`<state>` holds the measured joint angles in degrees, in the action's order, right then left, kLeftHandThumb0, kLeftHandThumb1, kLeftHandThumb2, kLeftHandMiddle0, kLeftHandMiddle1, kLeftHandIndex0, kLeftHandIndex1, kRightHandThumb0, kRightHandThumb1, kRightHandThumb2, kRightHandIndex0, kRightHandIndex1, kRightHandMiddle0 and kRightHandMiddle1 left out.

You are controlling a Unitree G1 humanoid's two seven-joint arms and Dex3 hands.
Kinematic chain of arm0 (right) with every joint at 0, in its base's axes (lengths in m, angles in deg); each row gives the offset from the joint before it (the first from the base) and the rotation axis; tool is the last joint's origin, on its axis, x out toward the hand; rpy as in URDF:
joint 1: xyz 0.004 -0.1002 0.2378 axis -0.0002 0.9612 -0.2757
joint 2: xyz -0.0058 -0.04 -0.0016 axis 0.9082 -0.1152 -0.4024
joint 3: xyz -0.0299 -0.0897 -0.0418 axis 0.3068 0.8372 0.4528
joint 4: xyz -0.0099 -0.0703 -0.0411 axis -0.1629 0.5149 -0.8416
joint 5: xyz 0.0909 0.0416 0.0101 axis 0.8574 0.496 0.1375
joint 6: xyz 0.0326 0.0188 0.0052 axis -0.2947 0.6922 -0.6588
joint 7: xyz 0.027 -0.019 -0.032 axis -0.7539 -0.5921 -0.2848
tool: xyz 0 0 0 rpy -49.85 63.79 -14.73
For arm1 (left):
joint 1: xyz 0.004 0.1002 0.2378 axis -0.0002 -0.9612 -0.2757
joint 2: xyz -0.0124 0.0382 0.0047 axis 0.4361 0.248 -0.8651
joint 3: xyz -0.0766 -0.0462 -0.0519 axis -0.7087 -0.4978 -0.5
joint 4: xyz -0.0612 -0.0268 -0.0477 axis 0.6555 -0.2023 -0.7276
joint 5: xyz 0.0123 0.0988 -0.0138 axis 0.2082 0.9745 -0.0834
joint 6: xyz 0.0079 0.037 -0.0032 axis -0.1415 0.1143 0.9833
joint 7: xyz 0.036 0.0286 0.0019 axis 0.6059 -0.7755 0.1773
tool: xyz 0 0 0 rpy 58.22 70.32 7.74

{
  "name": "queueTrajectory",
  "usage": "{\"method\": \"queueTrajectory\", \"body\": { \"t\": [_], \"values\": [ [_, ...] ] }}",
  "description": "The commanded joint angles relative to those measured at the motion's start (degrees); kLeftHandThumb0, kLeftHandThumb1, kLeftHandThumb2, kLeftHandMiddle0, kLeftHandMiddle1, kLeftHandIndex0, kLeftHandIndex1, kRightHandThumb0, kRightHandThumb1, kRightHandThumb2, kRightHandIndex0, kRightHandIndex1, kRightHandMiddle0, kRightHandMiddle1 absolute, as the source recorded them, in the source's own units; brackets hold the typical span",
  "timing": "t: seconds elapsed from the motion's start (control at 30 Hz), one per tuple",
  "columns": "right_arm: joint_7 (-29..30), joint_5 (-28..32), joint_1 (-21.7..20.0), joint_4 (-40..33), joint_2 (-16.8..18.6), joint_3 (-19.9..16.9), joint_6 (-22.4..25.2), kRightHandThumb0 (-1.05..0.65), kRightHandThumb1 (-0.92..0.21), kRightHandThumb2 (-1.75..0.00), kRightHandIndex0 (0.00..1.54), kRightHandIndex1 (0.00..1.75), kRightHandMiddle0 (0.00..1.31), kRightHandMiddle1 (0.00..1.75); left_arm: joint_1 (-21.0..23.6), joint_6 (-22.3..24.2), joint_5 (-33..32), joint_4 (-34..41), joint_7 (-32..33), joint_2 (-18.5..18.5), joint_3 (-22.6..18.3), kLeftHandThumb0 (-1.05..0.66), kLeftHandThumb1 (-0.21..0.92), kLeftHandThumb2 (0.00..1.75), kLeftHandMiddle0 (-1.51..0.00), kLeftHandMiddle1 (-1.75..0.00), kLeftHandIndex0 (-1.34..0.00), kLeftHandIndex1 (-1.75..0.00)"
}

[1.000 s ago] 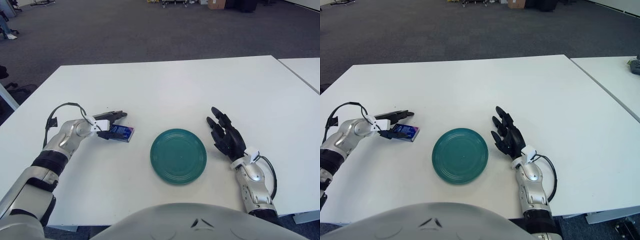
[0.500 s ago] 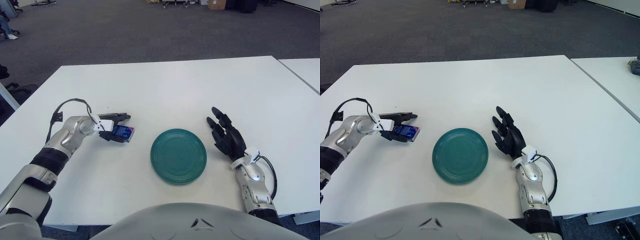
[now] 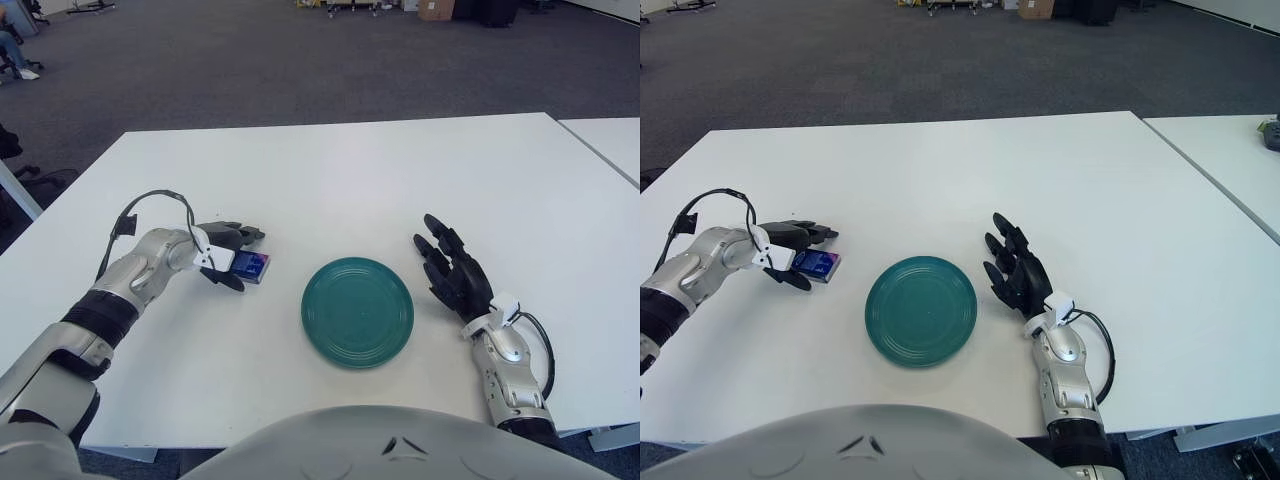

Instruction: Put the gum into the plate.

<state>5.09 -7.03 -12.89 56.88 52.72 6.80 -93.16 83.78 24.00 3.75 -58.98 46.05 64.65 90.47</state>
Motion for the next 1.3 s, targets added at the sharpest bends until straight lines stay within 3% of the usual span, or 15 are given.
{"method": "queueTrajectory", "body": {
  "t": [0.0,0.27,0.43,0.53,0.6,0.7,0.8,0.87,0.93,0.97,1.03,1.1,1.2,1.27],
  "values": [
    [0.8,-1.1,3.0,2.4,-0.1,0.2,3.4,-0.70,-0.92,-0.41,0.24,0.00,0.00,0.24,-5.0,-5.1,2.2,-2.0,-1.1,-6.1,7.2,-1.05,0.92,0.07,0.00,0.00,0.00,-0.32],
    [2.0,-2.6,3.5,1.7,-0.4,0.3,3.1,-0.70,-0.92,-0.51,0.24,0.00,0.00,0.26,-5.7,-5.4,2.2,-3.2,3.4,-6.5,6.5,-1.03,0.92,0.07,-0.02,-0.01,0.00,-0.34],
    [2.2,-2.8,3.7,1.4,-0.5,0.3,3.2,-0.69,-0.92,-0.54,0.24,0.00,0.00,0.27,-6.0,-5.8,1.9,-3.9,5.8,-6.6,6.1,-1.00,0.92,0.06,-0.10,-0.03,0.00,-0.51],
    [2.1,-2.7,3.7,1.3,-0.7,0.3,3.5,-0.70,-0.92,-0.55,0.24,0.00,0.00,0.28,-5.8,-5.9,1.5,-4.7,6.2,-6.7,6.0,-0.94,0.92,0.05,-0.19,-0.08,0.00,-0.80],
    [2.1,-2.7,3.8,1.2,-0.9,0.2,3.5,-0.70,-0.92,-0.56,0.24,0.00,0.00,0.28,-5.7,-6.1,1.0,-5.2,6.2,-6.9,5.9,-0.90,0.91,0.04,-0.15,-0.31,0.00,-1.02],
    [2.0,-2.8,3.9,1.0,-1.1,0.2,3.5,-0.71,-0.92,-0.59,0.24,0.00,0.00,0.28,-5.4,-6.5,0.4,-5.8,6.4,-7.0,6.0,-0.74,0.89,0.02,-0.04,-0.92,0.00,-1.35],
    [2.0,-2.9,4.0,0.9,-1.3,0.3,3.4,-0.71,-0.92,-0.60,0.24,0.00,0.00,0.28,-4.8,-6.9,-0.1,-6.5,6.6,-7.2,6.2,-0.64,0.88,0.02,-0.03,-1.19,0.00,-1.49],
    [2.1,-2.9,4.1,0.8,-1.4,0.3,3.4,-0.71,-0.92,-0.62,0.24,0.00,0.00,0.29,-4.2,-7.2,0.0,-7.4,7.3,-7.6,6.4,-0.54,0.87,0.02,-0.15,-1.43,-0.02,-1.59],
    [2.1,-2.9,4.1,0.8,-1.5,0.3,3.4,-0.71,-0.92,-0.63,0.24,0.00,0.00,0.29,-3.4,-7.6,0.9,-9.6,9.2,-8.5,6.9,-0.48,0.87,0.02,-0.23,-1.54,-0.03,-1.65],
    [2.2,-2.9,4.1,0.8,-1.5,0.3,3.3,-0.71,-0.92,-0.63,0.24,0.00,0.00,0.30,-2.9,-7.9,1.4,-10.9,10.3,-9.1,7.1,-0.31,0.86,0.09,-0.29,-1.52,-0.04,-1.67],
    [2.2,-3.0,4.1,0.9,-1.6,0.3,3.3,-0.71,-0.92,-0.63,0.24,0.00,0.00,0.29,-2.6,-8.2,2.4,-12.9,12.7,-9.9,7.4,0.10,0.71,0.50,-0.43,-1.53,-0.07,-1.71],
    [2.1,-3.1,4.2,0.7,-1.7,0.4,3.1,-0.71,-0.92,-0.64,0.24,0.00,0.00,0.28,-2.8,-8.2,2.8,-13.1,14.3,-9.9,7.2,0.25,0.63,0.69,-0.48,-1.56,-0.10,-1.73],
    [2.1,-3.1,4.2,0.5,-2.0,0.4,3.2,-0.72,-0.92,-0.65,0.24,0.00,0.00,0.28,-3.2,-7.6,3.2,-13.2,15.7,-10.2,6.8,0.35,0.55,0.87,-0.52,-1.59,-0.14,-1.74],
    [2.1,-3.2,4.2,0.5,-2.1,0.4,3.1,-0.72,-0.92,-0.66,0.24,0.00,0.00,0.29,-3.5,-7.1,3.2,-13.6,16.5,-10.6,6.4,0.18,0.47,1.01,-0.59,-1.54,-0.26,-1.74]
  ]
}}
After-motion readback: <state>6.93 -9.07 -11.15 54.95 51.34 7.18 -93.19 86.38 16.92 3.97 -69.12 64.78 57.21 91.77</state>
